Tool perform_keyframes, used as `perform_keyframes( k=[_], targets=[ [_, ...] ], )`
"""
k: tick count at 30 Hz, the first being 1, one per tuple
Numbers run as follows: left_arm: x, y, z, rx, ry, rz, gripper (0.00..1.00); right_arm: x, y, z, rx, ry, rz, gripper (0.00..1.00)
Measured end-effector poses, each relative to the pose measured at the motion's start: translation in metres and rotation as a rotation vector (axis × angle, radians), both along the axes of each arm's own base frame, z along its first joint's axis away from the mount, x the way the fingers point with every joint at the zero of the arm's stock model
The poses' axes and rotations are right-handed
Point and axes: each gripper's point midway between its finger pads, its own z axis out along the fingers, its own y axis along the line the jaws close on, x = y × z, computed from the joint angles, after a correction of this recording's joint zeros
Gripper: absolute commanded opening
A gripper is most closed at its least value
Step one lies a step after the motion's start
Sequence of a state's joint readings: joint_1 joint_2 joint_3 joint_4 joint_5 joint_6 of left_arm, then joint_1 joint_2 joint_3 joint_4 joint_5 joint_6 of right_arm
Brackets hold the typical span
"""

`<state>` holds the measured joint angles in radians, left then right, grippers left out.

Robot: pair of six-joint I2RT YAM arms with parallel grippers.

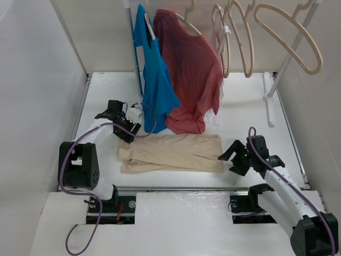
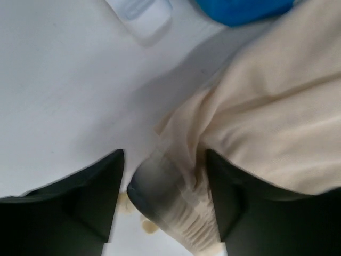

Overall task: Place the trousers on the hanger
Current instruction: Fold the trousers at the center of the board.

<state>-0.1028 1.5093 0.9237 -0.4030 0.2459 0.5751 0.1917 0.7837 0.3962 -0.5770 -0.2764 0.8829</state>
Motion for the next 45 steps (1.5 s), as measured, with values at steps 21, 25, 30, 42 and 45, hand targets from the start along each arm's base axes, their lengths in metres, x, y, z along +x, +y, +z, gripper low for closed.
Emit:
perform_keyframes(
  k=[21, 25, 30, 42, 45],
  targets=[
    [-0.133, -0.032, 0.002, 0.139, 0.016, -0.553, 0.74, 0.102, 0.001, -0.020, -0.183, 0.084, 0.164, 0.74],
    [-0.140, -0.024, -0.020, 0.212, 0.022, -0.558, 0.67, 0.119, 0.013, -0.025, -0.143, 0.060, 0.211, 0.49],
    [-0.131, -0.026, -0.026, 0.242, -0.021, -0.545, 0.00, 0.127, 0.017, -0.031, -0.117, 0.045, 0.220, 0.05],
    [-0.139, -0.023, -0.019, 0.299, -0.160, -0.660, 0.00, 0.155, -0.008, -0.022, -0.068, 0.021, 0.064, 0.03],
    [-0.142, -0.021, -0.017, 0.310, -0.184, -0.700, 0.05, 0.159, -0.007, -0.025, -0.056, 0.025, 0.053, 0.29]
  ],
)
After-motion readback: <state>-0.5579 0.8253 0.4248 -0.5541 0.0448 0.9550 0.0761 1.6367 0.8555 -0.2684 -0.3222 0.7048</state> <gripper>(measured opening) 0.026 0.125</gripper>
